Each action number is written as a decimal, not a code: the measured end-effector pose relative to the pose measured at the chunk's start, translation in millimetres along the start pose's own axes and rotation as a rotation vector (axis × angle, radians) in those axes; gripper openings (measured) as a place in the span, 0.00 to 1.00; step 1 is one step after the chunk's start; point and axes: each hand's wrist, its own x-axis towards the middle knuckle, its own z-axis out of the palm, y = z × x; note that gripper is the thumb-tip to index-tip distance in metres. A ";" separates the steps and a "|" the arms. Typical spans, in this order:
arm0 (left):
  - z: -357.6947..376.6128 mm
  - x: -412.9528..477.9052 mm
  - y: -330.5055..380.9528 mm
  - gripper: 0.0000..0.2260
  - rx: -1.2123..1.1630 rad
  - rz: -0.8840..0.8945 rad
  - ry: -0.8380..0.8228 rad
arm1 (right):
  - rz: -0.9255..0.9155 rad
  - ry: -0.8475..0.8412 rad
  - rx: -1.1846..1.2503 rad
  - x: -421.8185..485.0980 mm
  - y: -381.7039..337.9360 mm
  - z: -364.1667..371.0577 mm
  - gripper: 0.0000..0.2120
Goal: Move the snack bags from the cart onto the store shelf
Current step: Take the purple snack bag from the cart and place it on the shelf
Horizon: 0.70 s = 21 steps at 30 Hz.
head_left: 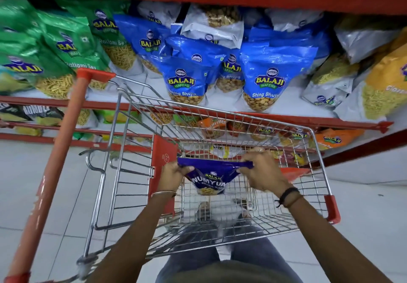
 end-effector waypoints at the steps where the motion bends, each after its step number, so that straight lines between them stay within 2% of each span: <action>1: -2.7 -2.6 13.8 0.12 -0.033 0.038 0.022 | 0.000 -0.008 0.087 -2.0 -5.4 -15.3 0.04; 4: -7.5 -11.9 63.5 0.12 -0.087 0.152 0.059 | -0.036 0.046 0.303 -8.3 -21.2 -60.6 0.05; 7: -10.3 -24.2 120.7 0.08 -0.183 0.302 0.104 | -0.138 0.116 0.576 -14.3 -37.8 -104.2 0.06; 11: -14.0 -32.9 197.0 0.09 -0.285 0.479 0.148 | -0.318 0.297 0.918 -11.9 -48.8 -153.4 0.07; 13: -13.5 -34.5 234.4 0.14 -0.293 0.568 0.135 | -0.359 0.323 1.055 -7.1 -48.0 -164.7 0.09; 15: -12.2 -33.1 268.5 0.15 -0.292 0.662 0.120 | -0.363 0.322 1.080 0.0 -49.1 -166.8 0.17; 18: -13.0 -26.5 315.4 0.15 -0.314 0.769 0.121 | -0.406 0.383 1.029 12.7 -60.0 -171.2 0.12; 21: -17.8 -19.7 355.9 0.15 -0.329 0.858 0.130 | -0.455 0.500 1.036 26.3 -76.3 -193.6 0.12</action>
